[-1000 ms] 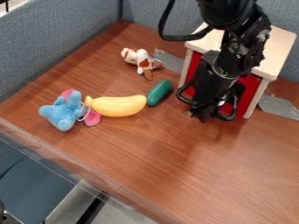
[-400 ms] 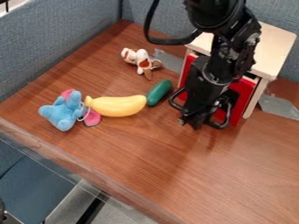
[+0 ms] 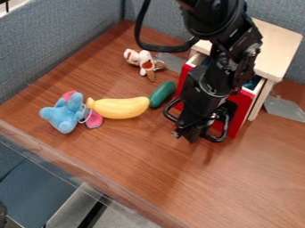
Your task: Abriu a gaveta
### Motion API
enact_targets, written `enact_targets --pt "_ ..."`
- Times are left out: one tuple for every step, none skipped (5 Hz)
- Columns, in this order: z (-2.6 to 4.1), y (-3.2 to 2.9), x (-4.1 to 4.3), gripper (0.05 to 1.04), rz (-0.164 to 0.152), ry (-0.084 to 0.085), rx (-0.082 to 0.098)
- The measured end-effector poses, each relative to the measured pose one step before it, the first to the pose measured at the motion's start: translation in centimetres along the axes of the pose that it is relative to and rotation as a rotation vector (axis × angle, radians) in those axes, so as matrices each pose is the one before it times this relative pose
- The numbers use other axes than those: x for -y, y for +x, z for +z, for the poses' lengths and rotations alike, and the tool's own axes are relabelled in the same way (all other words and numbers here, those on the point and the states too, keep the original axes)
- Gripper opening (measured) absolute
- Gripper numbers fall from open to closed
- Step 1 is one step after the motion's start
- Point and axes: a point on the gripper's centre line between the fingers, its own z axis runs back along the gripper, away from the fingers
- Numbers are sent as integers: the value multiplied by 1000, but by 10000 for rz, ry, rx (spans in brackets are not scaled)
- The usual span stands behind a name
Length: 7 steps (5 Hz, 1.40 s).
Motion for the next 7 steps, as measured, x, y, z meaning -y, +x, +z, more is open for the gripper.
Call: enact_targets --pt "471 -187 -1097 225 -57 18 48" --pt "513 -176 -1226 225 -91 -89 26" --pt "26 -354 -1095 225 -70 116 -7" --pt "-9 -37 -241 225 14 -10 -32" --pt "-31 -259 -108 284 -73 53 -188" --pt "176 -221 197 563 -504 -30 -121" --pt "0 0 0 871 -61 0 0"
